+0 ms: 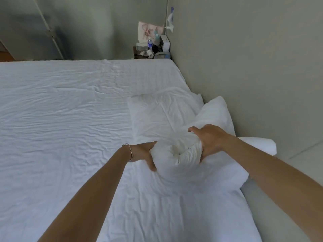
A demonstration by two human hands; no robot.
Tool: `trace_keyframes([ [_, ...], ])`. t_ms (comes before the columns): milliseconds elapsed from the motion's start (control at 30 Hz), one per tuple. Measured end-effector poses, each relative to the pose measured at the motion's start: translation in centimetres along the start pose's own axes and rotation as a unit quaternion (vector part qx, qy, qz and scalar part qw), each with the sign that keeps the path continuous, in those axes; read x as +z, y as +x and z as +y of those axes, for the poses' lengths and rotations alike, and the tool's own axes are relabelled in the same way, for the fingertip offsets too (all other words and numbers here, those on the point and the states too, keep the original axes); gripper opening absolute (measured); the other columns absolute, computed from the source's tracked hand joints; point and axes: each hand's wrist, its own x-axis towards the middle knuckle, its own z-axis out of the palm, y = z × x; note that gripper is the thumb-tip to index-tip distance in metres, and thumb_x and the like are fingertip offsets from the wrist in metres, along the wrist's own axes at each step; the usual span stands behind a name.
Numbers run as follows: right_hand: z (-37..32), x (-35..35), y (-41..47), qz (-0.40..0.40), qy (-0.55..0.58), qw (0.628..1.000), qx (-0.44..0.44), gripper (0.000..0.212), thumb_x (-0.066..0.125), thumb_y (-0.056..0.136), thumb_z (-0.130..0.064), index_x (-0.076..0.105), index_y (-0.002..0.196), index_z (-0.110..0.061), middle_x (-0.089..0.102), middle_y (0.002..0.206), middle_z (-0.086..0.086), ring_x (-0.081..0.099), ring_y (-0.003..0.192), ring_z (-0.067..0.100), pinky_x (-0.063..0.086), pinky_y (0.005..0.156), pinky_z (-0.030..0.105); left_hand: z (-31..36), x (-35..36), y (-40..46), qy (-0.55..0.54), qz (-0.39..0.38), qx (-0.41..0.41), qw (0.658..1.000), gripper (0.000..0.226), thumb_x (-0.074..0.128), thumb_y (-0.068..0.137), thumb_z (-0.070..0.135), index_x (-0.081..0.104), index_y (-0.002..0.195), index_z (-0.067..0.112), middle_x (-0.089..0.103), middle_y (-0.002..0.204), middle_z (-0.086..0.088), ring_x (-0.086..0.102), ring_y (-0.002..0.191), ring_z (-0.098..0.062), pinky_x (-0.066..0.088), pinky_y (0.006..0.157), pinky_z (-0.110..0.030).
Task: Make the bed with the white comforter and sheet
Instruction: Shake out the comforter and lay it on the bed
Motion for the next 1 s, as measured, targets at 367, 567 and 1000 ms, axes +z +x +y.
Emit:
trace_keyframes([
  [367, -10.1, 24.5, -17.9, -0.177, 0.099, 0.957, 0.210, 0.116, 0.075, 0.068, -0.055, -0.011, 0.146, -0.055, 0.053, 0.135, -0.003, 0.050, 0.120, 0.025, 0.035, 0.092, 0.029, -10.5, 16.4, 2.6, 0.162, 0.041, -0.067, 0.984, 0.051, 0.069, 0.086, 0.032, 0.050, 0.133, 0.032, 0.037, 0.146, 0.004, 0.032, 0.138, -0.015, 0.034, 0.107, -0.026],
  [567, -11.3, 25.9, -19.8, -0.035, 0.224, 0.930, 0.290, 0.058, 0.053, 0.094, -0.034, 0.030, 0.147, -0.041, 0.040, 0.143, -0.007, 0.041, 0.129, 0.017, 0.041, 0.094, 0.030, -10.1, 19.2, 4.3, 0.364, 0.098, -0.140, 0.915, 0.047, 0.044, 0.090, 0.048, 0.062, 0.118, 0.016, 0.054, 0.126, -0.008, 0.048, 0.121, -0.029, 0.038, 0.101, -0.033],
  [1000, 0.3, 26.1, -16.8, 0.004, 0.409, 0.700, 0.585, 0.139, 0.062, 0.049, -0.091, -0.008, 0.153, -0.031, 0.004, 0.162, 0.004, 0.001, 0.149, 0.033, -0.001, 0.115, 0.062, -10.7, 20.4, 9.6, 0.393, 0.027, -0.183, 0.901, 0.121, 0.073, 0.060, 0.072, -0.016, 0.140, 0.060, -0.036, 0.153, 0.008, -0.030, 0.141, -0.035, 0.017, 0.104, -0.074],
])
